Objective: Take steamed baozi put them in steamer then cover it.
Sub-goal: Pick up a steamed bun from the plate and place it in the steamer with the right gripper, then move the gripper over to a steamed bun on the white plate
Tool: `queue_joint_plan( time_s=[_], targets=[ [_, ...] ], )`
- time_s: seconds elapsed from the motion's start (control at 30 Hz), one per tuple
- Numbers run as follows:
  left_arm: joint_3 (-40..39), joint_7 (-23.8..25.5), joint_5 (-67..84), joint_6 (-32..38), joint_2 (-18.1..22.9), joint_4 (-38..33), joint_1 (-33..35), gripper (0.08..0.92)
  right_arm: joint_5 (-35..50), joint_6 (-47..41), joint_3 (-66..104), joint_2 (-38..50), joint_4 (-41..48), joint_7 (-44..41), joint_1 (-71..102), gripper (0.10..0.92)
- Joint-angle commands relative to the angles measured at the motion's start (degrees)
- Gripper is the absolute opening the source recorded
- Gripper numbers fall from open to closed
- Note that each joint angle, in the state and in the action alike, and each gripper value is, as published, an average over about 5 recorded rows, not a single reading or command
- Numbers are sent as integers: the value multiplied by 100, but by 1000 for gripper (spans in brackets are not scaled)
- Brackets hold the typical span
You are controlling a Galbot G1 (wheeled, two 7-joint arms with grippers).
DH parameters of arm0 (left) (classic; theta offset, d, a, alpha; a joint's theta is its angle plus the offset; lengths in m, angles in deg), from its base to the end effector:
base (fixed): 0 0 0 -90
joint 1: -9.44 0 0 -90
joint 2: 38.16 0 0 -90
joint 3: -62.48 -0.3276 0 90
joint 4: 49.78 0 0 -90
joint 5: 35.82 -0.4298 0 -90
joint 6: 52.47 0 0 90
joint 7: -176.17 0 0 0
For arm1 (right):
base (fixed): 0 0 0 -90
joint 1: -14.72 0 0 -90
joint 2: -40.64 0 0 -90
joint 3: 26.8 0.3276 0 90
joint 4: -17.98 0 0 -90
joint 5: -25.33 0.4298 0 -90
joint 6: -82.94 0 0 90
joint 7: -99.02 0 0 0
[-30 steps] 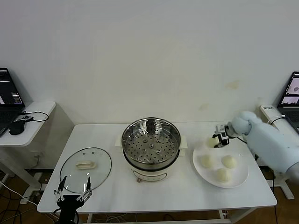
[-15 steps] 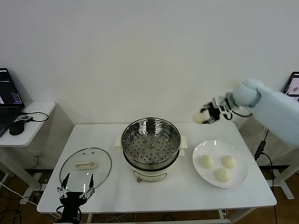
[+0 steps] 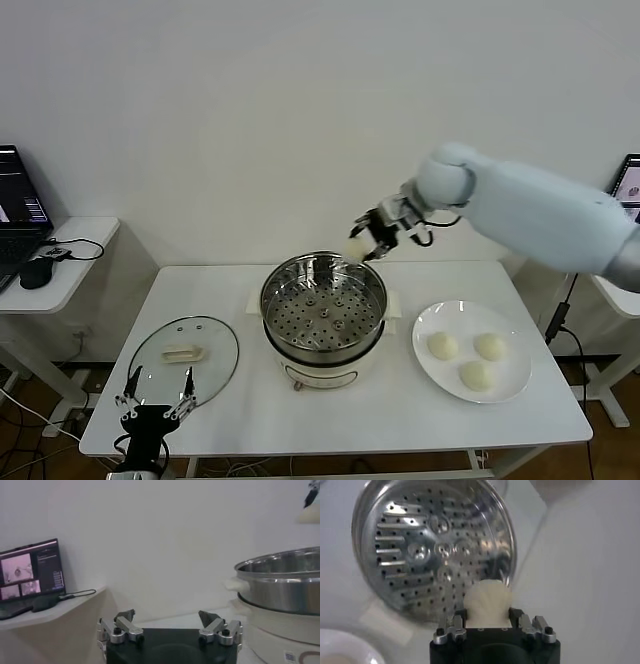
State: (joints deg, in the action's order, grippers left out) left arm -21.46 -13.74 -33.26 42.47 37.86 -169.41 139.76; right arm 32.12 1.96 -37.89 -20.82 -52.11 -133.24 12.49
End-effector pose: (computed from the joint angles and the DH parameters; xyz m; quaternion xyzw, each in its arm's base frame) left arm 0.2171 0.0661 -0.3183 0.0565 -0.9918 -0.1098 0.0344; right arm 0.6084 0.1219 -0.0541 0.5944 -0.4138 0.6863 0.0662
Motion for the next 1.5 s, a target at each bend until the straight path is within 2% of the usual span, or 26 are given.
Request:
queue_joint_plan(
  time_s=[0.03,0.3,0.8,0.87,0.97,1.1,1.23,1.33,1.5],
  targets=[
    [4,2,0,-7,13,16,-29,823,-720,837,-437,-770,273,135,49,543],
    [2,4,-13,-14,51,6,-101,823,-1824,1786,-368,-1167,1209,543,436,543],
    [-21,-4,-28,10,34,48,-164,823,-2717,2352,-181,-1491,1828,970,907,552],
    [-23,-11,-27,19,37,37,-155,823,-2788,2368,-177,-1501,1842,987,942,559],
    [-22,-18,-25,26,42,18,-145,823,-2777,2372,-177,-1499,1839,1018,937,612],
    [-26,-21,-27,24,57,-25,-129,823,-2355,2251,-192,-1416,1662,977,741,724],
    [-21,-21,-31,12,58,-97,-98,823,-904,1313,-380,-978,814,424,139,808],
    [-9,-24,-24,-44,44,-188,-77,823,-8,248,-475,-452,-12,-163,-343,821],
    [-27,-61,-21,-416,3,-425,-50,823,475,-1199,-513,511,-906,-663,-827,823]
  ],
)
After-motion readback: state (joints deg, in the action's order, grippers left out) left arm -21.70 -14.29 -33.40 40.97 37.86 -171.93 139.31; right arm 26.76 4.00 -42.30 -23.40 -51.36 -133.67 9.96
